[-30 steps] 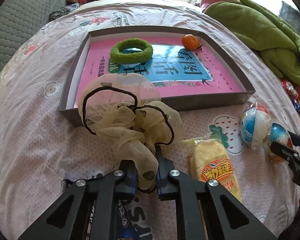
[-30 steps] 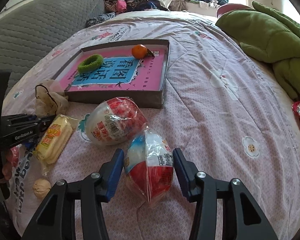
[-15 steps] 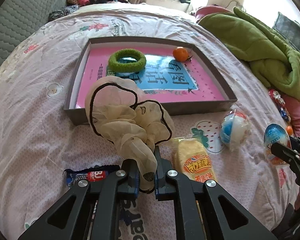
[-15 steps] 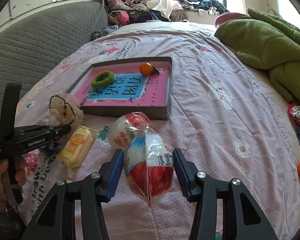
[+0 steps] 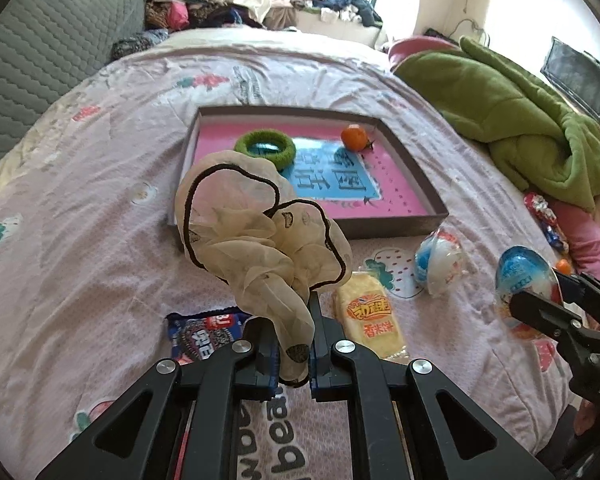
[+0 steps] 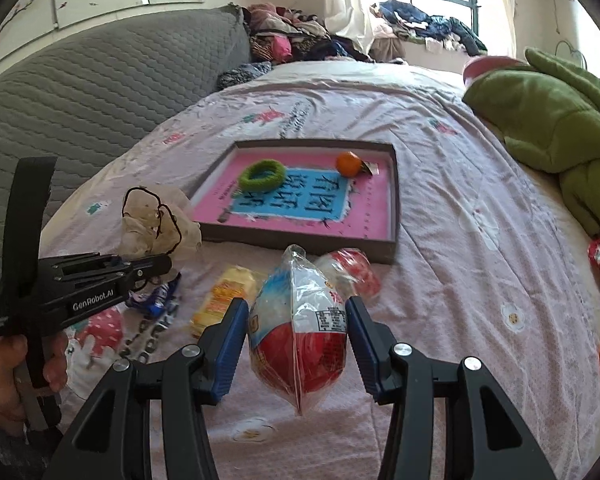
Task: Organize objects
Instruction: 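Grasp the scrunchie with the left gripper while the right grasps the red-wrapped egg, lift both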
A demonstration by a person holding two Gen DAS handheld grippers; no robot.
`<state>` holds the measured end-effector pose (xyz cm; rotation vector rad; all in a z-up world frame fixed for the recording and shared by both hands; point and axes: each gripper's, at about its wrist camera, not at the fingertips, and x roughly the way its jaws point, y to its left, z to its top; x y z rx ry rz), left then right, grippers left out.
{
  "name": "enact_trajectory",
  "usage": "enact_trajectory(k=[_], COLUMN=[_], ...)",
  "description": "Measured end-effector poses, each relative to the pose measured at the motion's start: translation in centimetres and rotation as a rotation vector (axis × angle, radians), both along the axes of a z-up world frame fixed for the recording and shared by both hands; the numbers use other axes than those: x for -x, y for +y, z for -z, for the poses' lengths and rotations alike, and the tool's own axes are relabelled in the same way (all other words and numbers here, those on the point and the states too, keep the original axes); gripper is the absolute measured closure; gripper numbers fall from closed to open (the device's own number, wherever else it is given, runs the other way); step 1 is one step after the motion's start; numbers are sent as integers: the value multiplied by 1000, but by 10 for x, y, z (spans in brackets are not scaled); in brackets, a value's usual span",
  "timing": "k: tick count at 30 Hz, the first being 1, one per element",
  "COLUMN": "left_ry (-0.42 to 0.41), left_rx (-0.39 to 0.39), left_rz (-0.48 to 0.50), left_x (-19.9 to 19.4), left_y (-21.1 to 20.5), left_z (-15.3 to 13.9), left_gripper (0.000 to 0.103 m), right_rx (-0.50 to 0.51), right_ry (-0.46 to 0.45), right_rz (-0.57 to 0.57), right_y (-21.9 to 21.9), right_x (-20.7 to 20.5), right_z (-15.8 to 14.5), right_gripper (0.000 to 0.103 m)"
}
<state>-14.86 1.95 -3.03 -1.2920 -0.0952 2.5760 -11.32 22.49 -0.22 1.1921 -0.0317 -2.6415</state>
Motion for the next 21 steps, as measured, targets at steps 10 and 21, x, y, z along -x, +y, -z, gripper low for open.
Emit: enact_trajectory(k=[10,21], left_ry=[75,135], left_rx=[2,-12], left_rz=[-27,-44], left_x=[-26,-48], left_y=[-6,-14], left_z=[-35,-66], left_gripper=[93,93], right_rx=[23,19], right_ry=[85,152], right_rz=[6,15], right_y=[-23,-35], right_x=[-8,-25], right_z=[-37,-71], right_gripper=[53,53])
